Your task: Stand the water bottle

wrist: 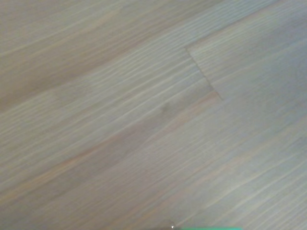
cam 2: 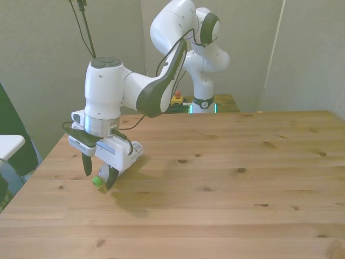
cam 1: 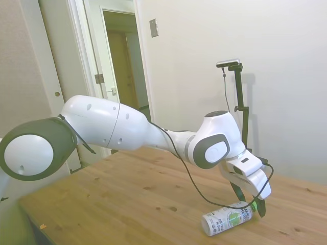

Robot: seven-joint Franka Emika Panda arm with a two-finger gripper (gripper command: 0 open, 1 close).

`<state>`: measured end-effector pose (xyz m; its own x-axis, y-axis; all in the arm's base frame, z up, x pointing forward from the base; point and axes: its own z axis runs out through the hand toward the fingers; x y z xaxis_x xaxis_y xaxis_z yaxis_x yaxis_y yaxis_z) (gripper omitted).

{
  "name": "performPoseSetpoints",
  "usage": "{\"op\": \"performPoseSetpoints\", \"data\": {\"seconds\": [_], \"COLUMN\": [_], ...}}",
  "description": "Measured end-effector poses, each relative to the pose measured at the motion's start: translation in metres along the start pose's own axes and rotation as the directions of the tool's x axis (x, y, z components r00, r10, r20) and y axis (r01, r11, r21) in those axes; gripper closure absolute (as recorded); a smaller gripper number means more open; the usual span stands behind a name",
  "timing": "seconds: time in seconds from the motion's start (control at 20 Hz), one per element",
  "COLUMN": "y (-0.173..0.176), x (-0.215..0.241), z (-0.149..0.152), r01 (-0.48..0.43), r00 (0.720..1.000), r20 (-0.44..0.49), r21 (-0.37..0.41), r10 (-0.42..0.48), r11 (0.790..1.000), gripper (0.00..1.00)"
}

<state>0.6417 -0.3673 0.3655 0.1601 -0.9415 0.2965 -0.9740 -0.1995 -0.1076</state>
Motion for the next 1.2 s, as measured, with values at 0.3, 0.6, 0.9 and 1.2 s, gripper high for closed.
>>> {"op": "performPoseSetpoints", "data": {"seconds": [0.3, 0.6, 0.9, 1.2], "y": [-0.002, -0.002, -0.001, -0.001], "x": [0.001, 0.004, 0.003, 0.003], "z": [0.007, 0.01, 0.013, 0.01], "r01": [-0.005, -0.01, -0.024, -0.038], "r00": [1.0, 1.0, 0.999, 0.997], "r20": [0.01, 0.012, 0.028, 0.062], "r21": [-0.007, -0.008, -0.002, -0.018], "r10": [0.006, 0.01, 0.024, 0.039], "r11": [1.0, 1.0, 1.0, 0.999], "gripper": [1.0, 1.0, 1.0, 1.0]}}
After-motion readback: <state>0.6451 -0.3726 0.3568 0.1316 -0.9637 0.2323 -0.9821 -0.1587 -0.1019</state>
